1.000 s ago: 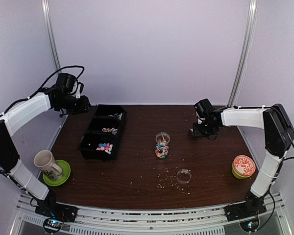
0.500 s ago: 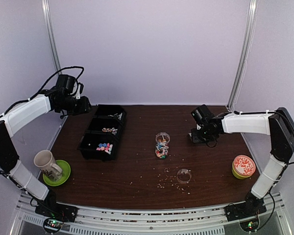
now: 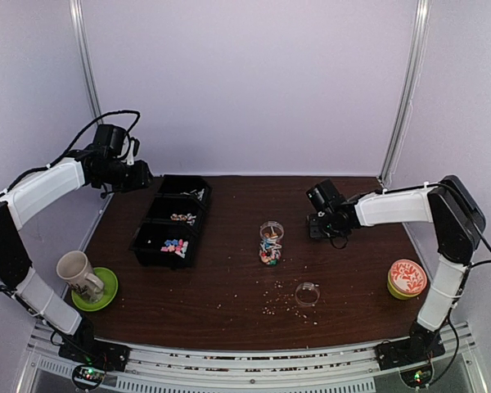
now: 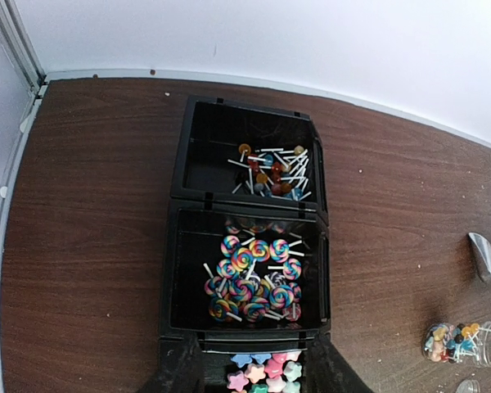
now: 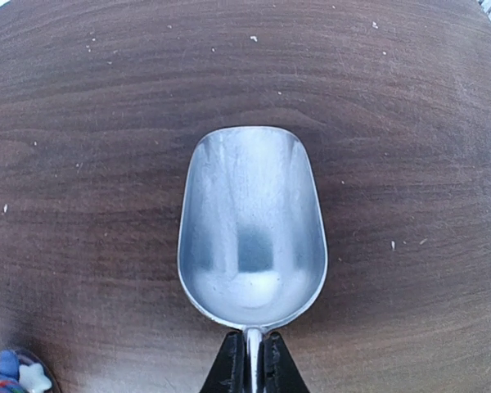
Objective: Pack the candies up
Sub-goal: Place the spatula at the center of the board.
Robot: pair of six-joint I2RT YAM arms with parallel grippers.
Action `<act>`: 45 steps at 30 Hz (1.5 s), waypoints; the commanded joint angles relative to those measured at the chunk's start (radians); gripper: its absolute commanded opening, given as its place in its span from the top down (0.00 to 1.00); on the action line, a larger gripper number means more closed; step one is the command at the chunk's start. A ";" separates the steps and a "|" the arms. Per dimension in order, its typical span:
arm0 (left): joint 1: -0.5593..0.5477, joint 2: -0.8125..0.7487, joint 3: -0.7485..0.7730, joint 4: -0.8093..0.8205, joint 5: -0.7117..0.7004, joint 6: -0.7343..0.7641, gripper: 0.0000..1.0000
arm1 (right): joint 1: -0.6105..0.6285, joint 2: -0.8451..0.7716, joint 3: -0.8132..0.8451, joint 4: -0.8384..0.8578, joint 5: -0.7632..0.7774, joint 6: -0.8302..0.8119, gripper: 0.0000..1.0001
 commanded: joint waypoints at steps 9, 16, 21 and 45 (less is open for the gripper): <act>-0.005 -0.014 -0.016 0.042 -0.008 0.000 0.55 | -0.013 0.125 -0.018 -0.098 -0.065 0.006 0.88; -0.005 -0.008 -0.017 0.043 -0.010 0.002 0.55 | -0.031 0.115 -0.021 -0.086 -0.061 0.006 0.84; -0.005 -0.005 -0.017 0.044 -0.008 0.002 0.55 | -0.043 0.075 -0.021 -0.091 -0.061 0.005 0.78; -0.005 -0.018 -0.019 0.045 -0.001 0.005 0.22 | 0.106 -0.403 -0.107 -0.211 -0.041 -0.198 0.29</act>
